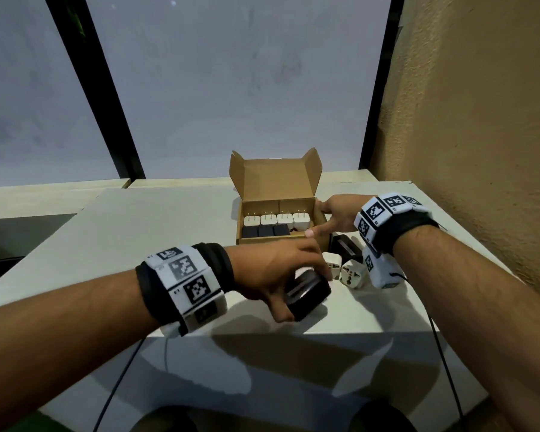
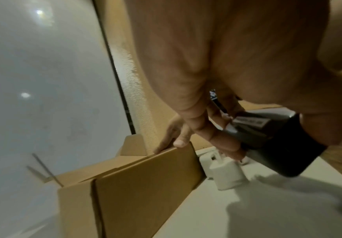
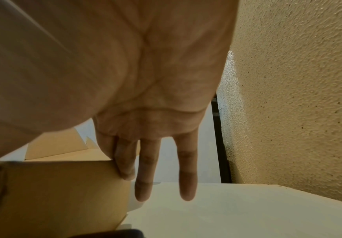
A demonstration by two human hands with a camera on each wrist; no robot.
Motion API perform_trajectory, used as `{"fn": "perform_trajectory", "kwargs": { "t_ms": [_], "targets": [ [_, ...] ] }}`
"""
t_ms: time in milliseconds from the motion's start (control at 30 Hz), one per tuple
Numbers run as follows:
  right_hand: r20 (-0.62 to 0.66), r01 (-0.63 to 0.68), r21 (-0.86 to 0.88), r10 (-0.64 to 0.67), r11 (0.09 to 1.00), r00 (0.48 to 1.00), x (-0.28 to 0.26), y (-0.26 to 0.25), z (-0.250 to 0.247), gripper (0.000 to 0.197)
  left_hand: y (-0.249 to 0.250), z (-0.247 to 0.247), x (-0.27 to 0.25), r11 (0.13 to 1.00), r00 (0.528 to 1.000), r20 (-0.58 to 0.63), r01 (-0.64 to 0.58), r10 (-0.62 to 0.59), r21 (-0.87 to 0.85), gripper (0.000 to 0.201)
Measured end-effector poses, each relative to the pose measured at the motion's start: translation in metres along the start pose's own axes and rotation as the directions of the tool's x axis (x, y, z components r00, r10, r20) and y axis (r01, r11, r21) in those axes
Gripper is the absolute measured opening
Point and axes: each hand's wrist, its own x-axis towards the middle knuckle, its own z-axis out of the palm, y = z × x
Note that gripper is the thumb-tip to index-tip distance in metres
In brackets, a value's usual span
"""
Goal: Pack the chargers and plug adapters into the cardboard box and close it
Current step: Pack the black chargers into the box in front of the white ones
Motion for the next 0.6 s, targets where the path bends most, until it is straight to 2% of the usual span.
{"fn": "perform_trajectory", "kwargs": {
  "t_ms": [100, 167, 233, 333, 500, 600],
  "targets": [
    [-0.019, 0.025, -0.006, -0.025, 1.000, 1.000, -0.001, 0.000, 0.000, 0.057, -0.008, -0.017, -0.001, 0.994, 0.981, -0.187, 0.026, -0.045, -0.104, 0.071],
    [-0.008, 0.039, 0.031, -0.039, 0.999, 0.999, -0.001, 0.000, -0.001, 0.055, -0.015, -0.028, 0.003, 0.982, 0.940, -0.329, 0.033, -0.093, -0.184, 0.069],
    [0.011, 0.031, 0.059, -0.032, 0.998, 0.999, -0.002, 0.000, -0.001, 0.058, -0.022, -0.039, 0.008, 0.959, 0.892, -0.418, 0.058, -0.174, -0.276, 0.067],
    [0.013, 0.023, 0.035, -0.023, 0.999, 1.000, -0.002, 0.000, 0.000, 0.065, -0.035, -0.049, 0.020, 0.938, 0.838, -0.459, 0.165, -0.296, -0.305, 0.069],
    [0.013, 0.003, 0.055, -0.004, 0.998, 1.000, -0.001, 0.000, 0.000, 0.060, -0.058, -0.050, 0.044, 0.912, 0.800, -0.443, 0.320, -0.405, -0.256, 0.071],
    [0.008, 0.012, 0.042, -0.012, 0.999, 1.000, -0.003, 0.000, -0.001, 0.064, -0.066, -0.043, 0.057, 0.890, 0.782, -0.426, 0.384, -0.455, -0.245, 0.072]
  ]
}}
